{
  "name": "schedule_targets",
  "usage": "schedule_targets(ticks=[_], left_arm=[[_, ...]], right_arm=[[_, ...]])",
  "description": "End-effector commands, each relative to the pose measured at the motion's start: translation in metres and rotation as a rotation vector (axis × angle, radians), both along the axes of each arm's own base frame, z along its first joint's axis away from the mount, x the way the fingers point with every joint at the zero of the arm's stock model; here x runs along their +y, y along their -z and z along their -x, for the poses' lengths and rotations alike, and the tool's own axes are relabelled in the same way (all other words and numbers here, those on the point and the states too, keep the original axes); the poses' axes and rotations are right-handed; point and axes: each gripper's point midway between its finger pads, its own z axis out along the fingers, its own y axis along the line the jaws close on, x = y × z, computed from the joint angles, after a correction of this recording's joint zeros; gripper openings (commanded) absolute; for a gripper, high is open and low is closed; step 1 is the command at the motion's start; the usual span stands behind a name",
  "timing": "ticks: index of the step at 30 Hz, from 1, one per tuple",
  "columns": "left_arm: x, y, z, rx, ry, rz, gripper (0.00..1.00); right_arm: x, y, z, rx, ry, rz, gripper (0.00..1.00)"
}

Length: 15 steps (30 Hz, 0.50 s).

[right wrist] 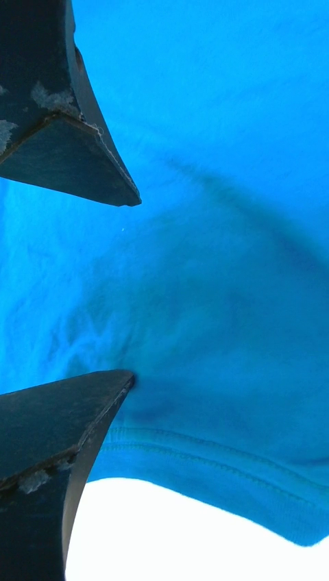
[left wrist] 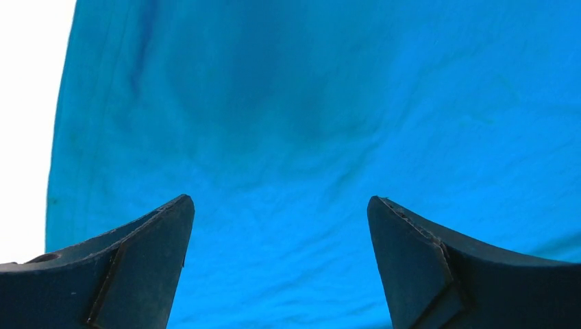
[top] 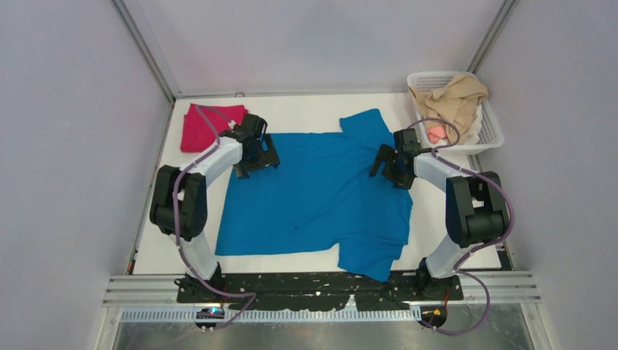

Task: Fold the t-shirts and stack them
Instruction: Flatten out the tshirt

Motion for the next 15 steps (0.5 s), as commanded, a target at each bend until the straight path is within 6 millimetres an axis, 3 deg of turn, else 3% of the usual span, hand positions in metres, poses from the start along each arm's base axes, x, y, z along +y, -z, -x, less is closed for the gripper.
schedule_targets(ticks=[1,7,15], left_arm=[[-0.013,-0.006,-0.031,-0.047,0.026,0.057,1.00],[-0.026,0.009,-0.050,-0.005,0.034,0.083,1.00],[-0.035,0.028,-0.070,0.083,0.025,0.123,1.00]], right_arm=[[-0.015,0.018,0.014,0.109,0.039,-0.007,0.95],[-0.047,0.017,0.007,0.117,0.111,0.020,0.95],[-0.051,0.012,-0.026,0.087,0.080,0.045,0.95]])
